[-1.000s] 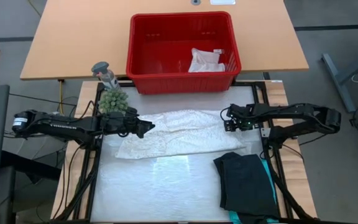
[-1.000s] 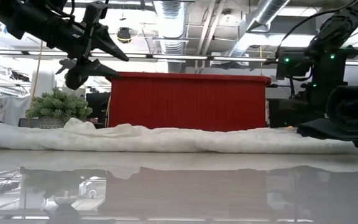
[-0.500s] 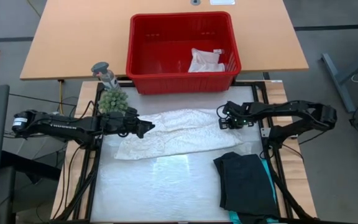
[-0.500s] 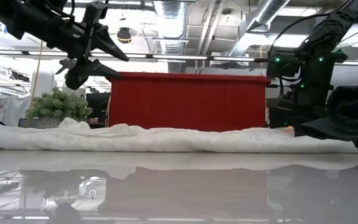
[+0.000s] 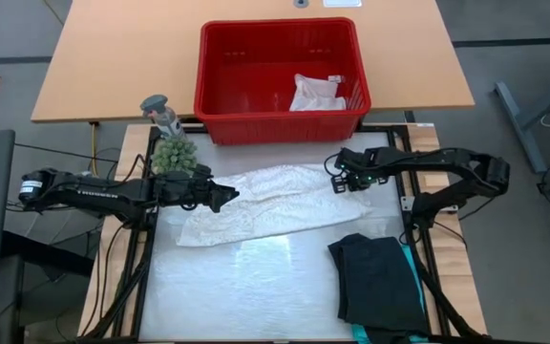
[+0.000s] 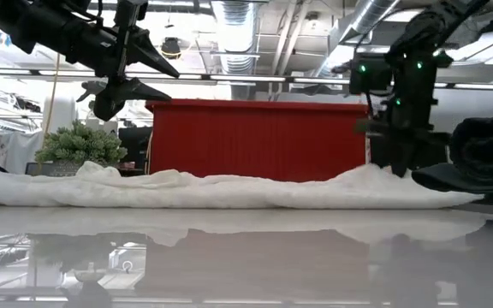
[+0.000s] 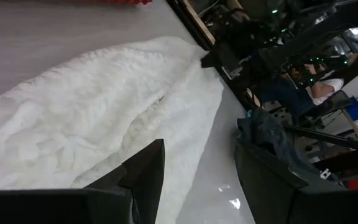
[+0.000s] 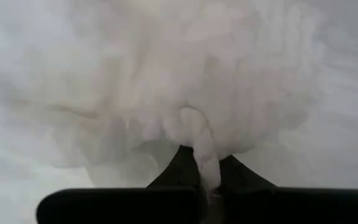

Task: Fold Laundry from Bin
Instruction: Fold the white t-shirt

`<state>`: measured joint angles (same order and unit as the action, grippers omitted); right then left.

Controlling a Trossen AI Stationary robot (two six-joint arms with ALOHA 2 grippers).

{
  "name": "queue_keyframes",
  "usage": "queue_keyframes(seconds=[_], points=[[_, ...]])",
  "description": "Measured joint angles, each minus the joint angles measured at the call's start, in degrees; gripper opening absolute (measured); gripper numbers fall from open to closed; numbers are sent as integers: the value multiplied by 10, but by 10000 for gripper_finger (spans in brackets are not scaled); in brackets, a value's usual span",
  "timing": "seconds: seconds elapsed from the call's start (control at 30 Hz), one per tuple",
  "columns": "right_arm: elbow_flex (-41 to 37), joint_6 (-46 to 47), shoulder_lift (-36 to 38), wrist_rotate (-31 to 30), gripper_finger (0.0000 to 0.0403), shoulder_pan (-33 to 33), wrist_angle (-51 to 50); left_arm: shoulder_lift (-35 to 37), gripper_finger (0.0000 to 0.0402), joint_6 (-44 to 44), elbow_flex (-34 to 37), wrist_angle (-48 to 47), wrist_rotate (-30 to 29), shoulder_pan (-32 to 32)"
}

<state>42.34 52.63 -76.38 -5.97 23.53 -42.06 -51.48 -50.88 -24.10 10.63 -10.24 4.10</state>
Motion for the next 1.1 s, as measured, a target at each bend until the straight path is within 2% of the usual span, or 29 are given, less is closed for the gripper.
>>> queue_keyframes(seconds=[0.6,0.87,1.1], points=[[135,47,-10,-19,28,-77,-22,0,183,9,0,9,-3,0],[211,53,-99,-19,28,-119,10,-3,183,20,0,9,-6,0],[335,1,-215,-18,28,-146,6,-3,183,22,0,8,-6,0]])
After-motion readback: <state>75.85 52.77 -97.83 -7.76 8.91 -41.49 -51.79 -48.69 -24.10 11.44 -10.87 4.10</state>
